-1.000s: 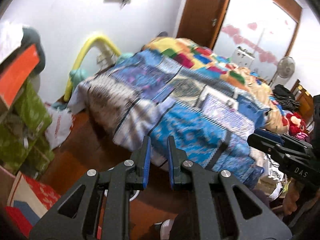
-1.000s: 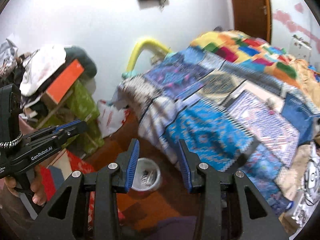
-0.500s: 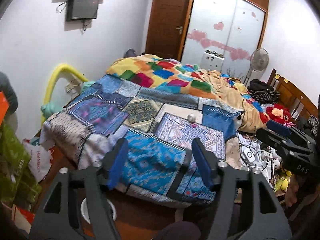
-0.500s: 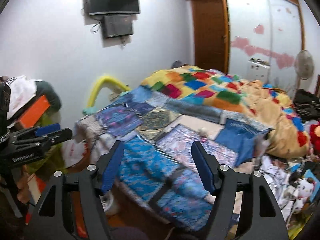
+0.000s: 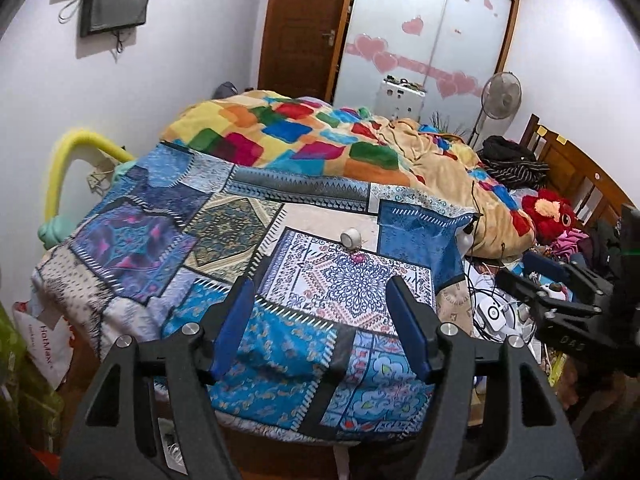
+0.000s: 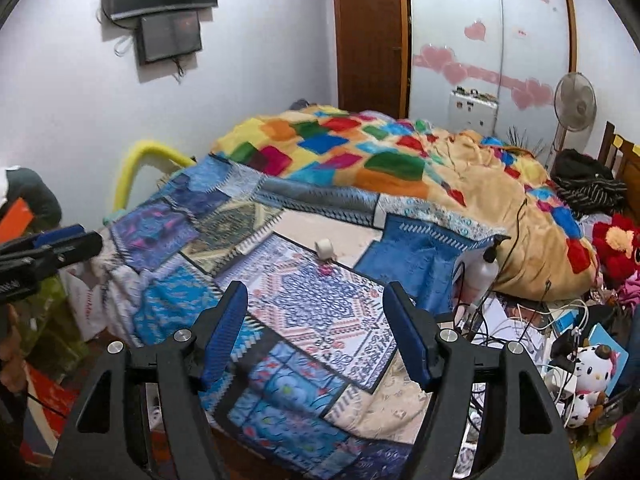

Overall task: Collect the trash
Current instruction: 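Raise both open tools back over the quilt, then grasp the white tape roll with the left gripper while the right gripper grasps the pink clip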

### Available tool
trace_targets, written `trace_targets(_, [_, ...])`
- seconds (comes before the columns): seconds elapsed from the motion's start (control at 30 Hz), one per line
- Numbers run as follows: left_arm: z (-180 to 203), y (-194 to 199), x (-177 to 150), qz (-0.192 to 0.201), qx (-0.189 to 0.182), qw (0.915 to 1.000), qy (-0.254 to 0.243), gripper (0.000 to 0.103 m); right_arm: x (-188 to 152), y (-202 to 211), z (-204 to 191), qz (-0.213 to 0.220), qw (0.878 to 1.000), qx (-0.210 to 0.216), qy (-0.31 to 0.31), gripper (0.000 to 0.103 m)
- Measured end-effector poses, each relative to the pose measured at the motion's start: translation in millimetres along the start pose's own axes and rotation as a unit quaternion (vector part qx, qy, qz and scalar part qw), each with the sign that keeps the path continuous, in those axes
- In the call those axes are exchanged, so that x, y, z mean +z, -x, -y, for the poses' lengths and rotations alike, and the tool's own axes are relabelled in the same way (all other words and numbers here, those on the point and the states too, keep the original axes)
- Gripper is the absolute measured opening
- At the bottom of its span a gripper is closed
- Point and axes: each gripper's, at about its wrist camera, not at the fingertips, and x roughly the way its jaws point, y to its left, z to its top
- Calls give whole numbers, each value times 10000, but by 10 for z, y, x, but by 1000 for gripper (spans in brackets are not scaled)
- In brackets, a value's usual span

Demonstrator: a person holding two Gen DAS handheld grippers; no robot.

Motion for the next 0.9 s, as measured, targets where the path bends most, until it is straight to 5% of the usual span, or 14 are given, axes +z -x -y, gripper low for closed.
trace_targets(0.5, [-323, -1437, 51, -556, -10, 9984, 59, 67, -50, -1676, 234, -803, 9962, 211, -246, 66])
trace_targets(0.9, [-488, -2097, -40, -859, -21, 9963, 98, 67, -110, -2512, 170, -1188, 9923, 242, 243, 40])
